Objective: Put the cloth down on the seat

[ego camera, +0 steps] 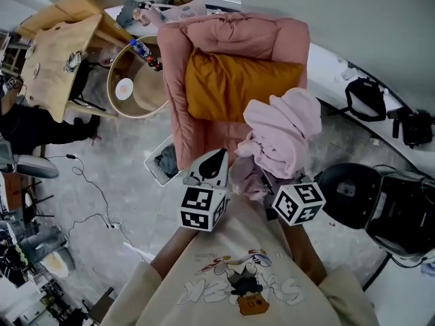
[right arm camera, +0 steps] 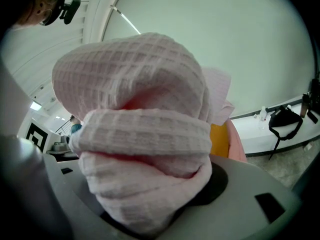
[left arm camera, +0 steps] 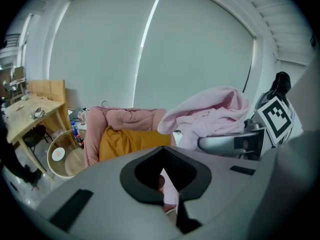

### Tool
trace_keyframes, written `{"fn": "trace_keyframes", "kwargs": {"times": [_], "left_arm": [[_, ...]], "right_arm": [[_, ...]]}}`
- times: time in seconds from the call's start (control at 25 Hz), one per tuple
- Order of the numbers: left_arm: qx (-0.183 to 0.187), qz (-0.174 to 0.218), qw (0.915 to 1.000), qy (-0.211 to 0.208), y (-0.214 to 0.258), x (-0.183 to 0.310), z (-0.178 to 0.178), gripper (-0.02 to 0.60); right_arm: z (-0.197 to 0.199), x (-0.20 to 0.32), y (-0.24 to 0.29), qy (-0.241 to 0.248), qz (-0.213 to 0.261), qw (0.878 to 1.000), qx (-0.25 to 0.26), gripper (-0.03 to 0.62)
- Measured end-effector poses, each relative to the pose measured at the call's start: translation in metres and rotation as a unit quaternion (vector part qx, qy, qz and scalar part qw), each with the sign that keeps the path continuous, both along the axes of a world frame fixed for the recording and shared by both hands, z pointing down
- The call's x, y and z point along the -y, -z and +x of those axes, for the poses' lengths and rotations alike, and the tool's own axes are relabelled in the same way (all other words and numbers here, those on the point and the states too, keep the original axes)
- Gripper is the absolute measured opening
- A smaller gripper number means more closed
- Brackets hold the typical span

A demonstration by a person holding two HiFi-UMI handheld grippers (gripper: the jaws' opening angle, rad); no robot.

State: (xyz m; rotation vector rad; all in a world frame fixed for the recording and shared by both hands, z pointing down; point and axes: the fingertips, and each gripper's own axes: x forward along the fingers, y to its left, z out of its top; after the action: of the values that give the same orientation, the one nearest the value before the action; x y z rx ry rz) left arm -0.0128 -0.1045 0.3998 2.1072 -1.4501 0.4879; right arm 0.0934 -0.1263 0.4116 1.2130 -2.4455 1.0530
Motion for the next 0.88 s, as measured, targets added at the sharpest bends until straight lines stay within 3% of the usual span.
{"fn": "trace_keyframes", "kwargs": {"times": [0.36, 0.88], "left_arm": [[-0.011, 0.001, 0.9999, -0.013, -0.003, 0.051, -0.02, 0.005], [-0.027, -0.015, 0.9995, 0.0, -0.031, 0.119, -0.044, 0.005]], "right_arm": [[-0.019, 0.045, 0.007, -0.022, -0.006, 1.0, 0.01, 0.314], [-0.032, 0.124, -0.03, -0.068, -0.042, 0.996, 0.035, 0.314]]}}
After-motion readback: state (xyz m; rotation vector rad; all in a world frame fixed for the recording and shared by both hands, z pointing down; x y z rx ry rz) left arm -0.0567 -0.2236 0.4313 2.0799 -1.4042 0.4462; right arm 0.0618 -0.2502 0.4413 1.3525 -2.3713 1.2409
